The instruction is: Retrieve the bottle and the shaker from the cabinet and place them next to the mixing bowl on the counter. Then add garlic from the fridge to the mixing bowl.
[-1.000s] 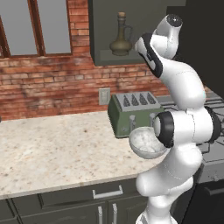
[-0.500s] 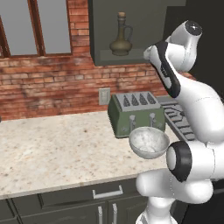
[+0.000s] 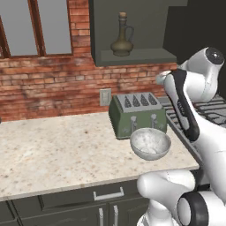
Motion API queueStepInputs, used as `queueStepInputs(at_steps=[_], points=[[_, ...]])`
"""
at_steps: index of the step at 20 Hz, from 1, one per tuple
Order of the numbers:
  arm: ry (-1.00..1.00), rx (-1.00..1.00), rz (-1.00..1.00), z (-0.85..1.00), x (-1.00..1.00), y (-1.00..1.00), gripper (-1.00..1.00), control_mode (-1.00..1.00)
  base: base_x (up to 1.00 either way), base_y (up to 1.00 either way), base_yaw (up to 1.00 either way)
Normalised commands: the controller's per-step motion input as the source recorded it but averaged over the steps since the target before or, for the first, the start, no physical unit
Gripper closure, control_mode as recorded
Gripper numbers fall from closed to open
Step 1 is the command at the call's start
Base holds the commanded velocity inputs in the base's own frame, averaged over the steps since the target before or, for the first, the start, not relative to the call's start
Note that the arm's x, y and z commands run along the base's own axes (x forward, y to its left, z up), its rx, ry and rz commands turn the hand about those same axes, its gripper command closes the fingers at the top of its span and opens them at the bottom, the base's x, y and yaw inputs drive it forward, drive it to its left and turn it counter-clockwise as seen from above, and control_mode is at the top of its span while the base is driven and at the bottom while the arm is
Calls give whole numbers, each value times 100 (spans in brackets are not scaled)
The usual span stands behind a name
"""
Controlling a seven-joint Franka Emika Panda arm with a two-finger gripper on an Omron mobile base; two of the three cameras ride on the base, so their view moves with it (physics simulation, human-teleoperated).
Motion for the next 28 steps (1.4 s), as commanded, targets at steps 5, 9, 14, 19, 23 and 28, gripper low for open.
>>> queueStepInputs(at_steps=[5, 9, 14, 19, 23, 28], points=[[0, 0, 0, -91, -99, -13, 100, -100, 0, 0, 0], [0, 0, 0, -89, -88, -18, 100, -100, 0, 0, 0], [-1, 0, 0, -49, -60, -23, 100, -100, 0, 0, 0], [-3, 0, 5, 0, 0, -46, 100, -100, 0, 0, 0], [-7, 0, 12, -9, 0, -44, 100, -100, 0, 0, 0], [-12, 0, 13, -23, 1, -26, 100, -100, 0, 0, 0]])
